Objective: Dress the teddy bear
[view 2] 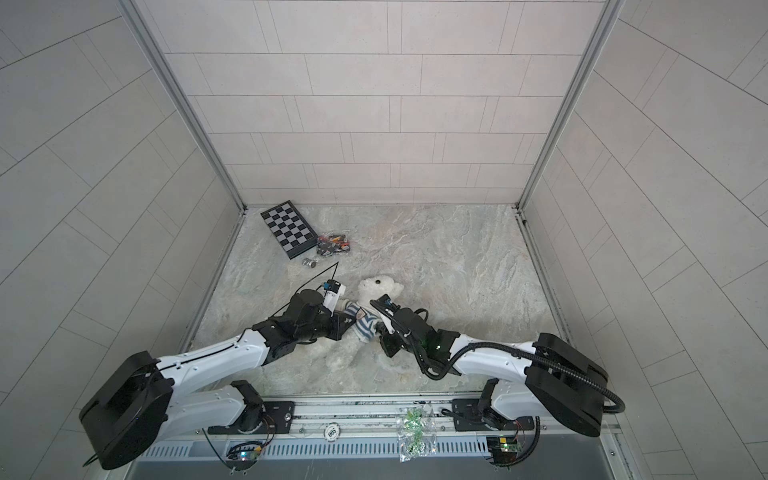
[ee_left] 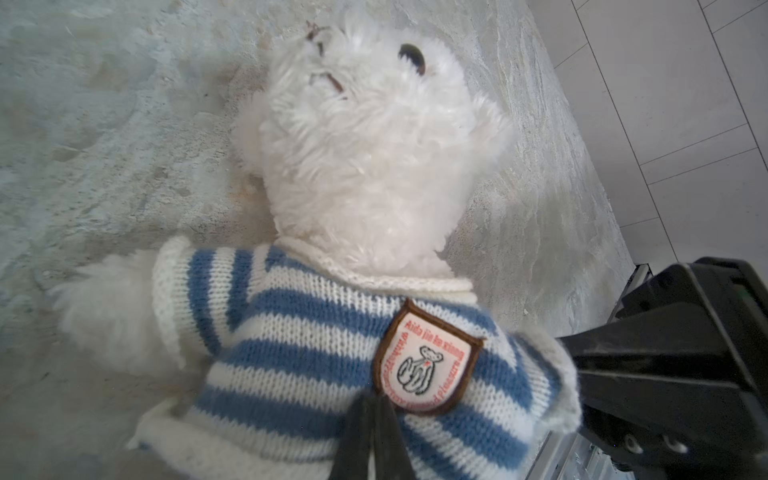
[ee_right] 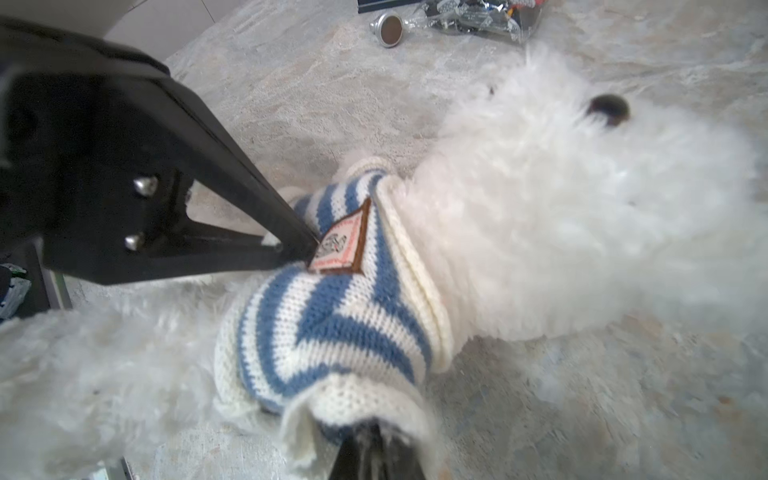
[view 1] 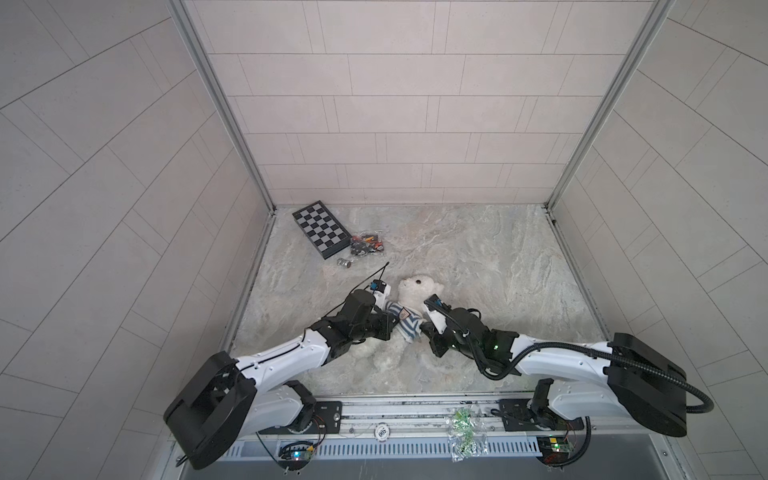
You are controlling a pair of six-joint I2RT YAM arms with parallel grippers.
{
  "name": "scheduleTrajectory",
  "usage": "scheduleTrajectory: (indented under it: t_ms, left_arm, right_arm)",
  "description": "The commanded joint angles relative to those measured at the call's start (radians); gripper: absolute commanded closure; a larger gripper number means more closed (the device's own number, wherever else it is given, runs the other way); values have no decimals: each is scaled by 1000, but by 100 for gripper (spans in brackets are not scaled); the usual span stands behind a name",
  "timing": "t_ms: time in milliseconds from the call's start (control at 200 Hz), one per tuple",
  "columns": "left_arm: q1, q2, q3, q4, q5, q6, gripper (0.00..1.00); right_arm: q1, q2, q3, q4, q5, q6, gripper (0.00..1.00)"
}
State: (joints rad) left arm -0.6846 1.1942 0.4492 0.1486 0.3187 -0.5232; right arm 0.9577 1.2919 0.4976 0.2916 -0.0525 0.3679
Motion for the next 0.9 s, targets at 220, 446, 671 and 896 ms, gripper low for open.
scheduleTrajectory:
  t_ms: [220,446,671,896]
  left_arm:
    - [11,27,-21,-23,1,24,100]
    - [11,27,-21,-24,6,35,100]
    - [11,31,-19,-18,17,37,100]
    - [10,32,-19,-17,20,40,100]
  right_arm:
    - [6,63,87,65,-34,-15,73]
    - [6,77,107,77,-38,-29,63]
    - [6,121,116,84,-60,-37,62]
    - [5,150,144,100,-76,-37,72]
